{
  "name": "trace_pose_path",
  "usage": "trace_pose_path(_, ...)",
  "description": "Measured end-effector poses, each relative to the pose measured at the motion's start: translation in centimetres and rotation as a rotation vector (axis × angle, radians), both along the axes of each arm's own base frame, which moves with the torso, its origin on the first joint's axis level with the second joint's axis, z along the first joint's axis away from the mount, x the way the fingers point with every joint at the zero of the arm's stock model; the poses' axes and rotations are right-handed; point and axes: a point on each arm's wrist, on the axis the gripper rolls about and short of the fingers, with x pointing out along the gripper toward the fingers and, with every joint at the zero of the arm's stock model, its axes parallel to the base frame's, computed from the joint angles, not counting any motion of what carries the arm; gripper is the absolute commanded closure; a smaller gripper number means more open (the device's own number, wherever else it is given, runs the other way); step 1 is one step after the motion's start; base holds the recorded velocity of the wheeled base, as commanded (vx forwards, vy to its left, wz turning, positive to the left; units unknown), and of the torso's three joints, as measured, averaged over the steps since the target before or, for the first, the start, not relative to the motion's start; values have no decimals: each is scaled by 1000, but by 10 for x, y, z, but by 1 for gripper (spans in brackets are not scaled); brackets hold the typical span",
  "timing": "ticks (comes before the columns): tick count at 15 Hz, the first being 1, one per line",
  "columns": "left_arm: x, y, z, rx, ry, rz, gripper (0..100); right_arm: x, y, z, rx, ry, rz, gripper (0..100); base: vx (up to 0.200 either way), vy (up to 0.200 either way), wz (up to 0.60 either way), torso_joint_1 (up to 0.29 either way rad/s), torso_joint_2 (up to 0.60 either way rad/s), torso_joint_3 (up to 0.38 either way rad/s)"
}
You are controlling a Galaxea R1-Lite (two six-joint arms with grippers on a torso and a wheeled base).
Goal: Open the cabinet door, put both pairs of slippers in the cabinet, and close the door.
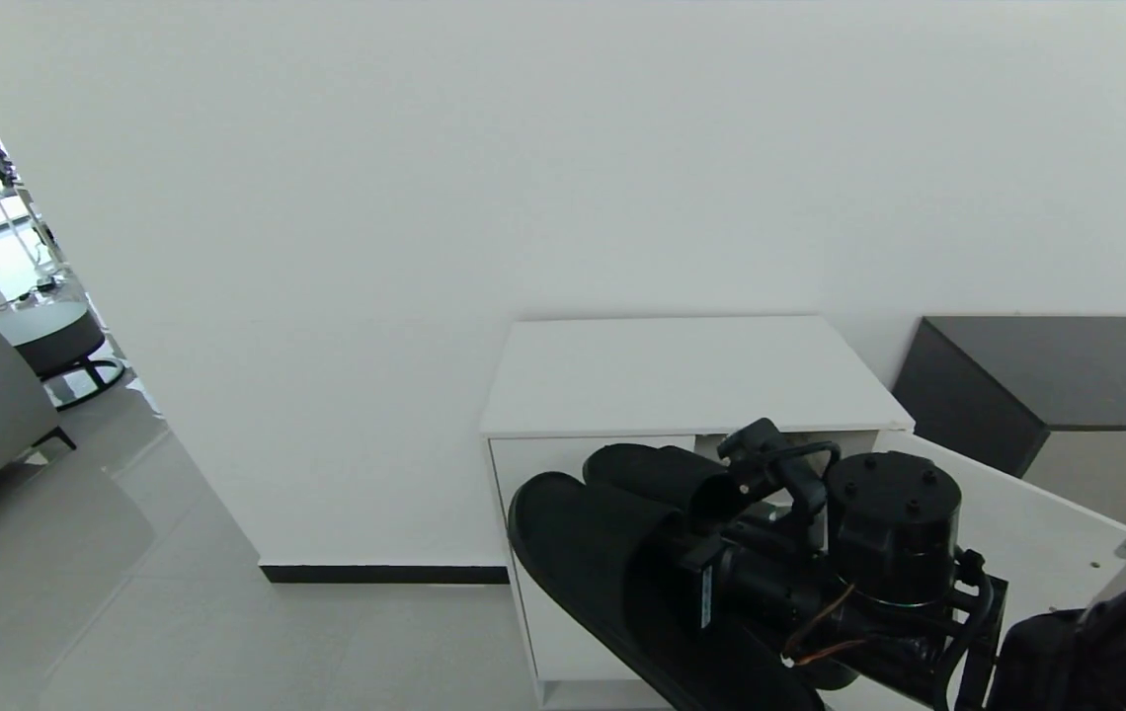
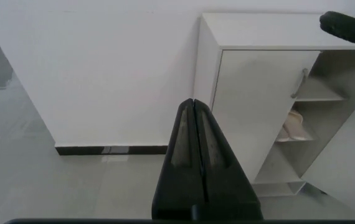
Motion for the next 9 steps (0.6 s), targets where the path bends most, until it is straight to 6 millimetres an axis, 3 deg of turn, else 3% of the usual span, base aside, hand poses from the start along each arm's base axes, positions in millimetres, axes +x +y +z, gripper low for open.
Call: trace_pose_path(9, 0, 0, 0, 0, 0, 0, 100, 0, 1, -13, 32, -56, 34, 100, 0, -200, 0, 2, 2, 3)
